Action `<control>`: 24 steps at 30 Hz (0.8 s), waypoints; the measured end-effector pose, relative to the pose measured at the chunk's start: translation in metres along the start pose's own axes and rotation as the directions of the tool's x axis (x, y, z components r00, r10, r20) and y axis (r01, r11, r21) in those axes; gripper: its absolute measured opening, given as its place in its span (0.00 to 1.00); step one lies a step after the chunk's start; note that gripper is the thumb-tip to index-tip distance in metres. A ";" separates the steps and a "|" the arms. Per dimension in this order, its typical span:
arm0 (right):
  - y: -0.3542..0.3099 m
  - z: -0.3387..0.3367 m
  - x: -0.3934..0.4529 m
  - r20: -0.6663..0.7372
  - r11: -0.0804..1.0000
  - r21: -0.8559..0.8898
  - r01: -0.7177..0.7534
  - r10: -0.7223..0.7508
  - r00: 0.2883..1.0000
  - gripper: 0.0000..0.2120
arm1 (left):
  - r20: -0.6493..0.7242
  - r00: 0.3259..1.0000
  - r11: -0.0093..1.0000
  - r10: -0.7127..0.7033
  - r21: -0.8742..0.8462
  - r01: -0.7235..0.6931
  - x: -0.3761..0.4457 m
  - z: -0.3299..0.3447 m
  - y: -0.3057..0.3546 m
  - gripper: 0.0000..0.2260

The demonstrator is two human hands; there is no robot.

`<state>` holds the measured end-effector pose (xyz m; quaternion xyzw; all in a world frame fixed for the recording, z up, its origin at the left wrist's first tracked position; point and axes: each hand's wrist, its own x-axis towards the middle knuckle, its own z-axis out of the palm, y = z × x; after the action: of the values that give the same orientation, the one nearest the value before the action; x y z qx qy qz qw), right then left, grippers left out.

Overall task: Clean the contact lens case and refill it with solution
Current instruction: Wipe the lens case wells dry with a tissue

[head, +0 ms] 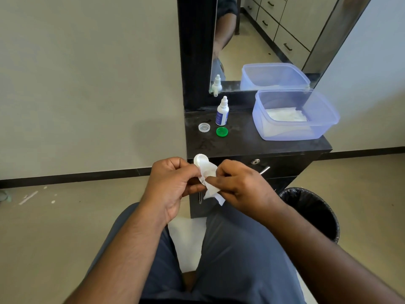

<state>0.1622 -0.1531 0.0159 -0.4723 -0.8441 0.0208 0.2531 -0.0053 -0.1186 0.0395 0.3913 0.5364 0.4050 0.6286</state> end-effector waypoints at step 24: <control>0.009 -0.011 0.010 -0.109 0.987 -0.154 -0.035 0.018 0.994 0.14 | 0.009 0.990 0.989 0.143 -0.043 -0.142 0.009 0.008 0.011 0.09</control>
<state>0.1701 -0.1417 0.0269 -0.5022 -0.8220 -0.0675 0.2601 0.0029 -0.1065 0.0469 0.4178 0.4945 0.4576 0.6094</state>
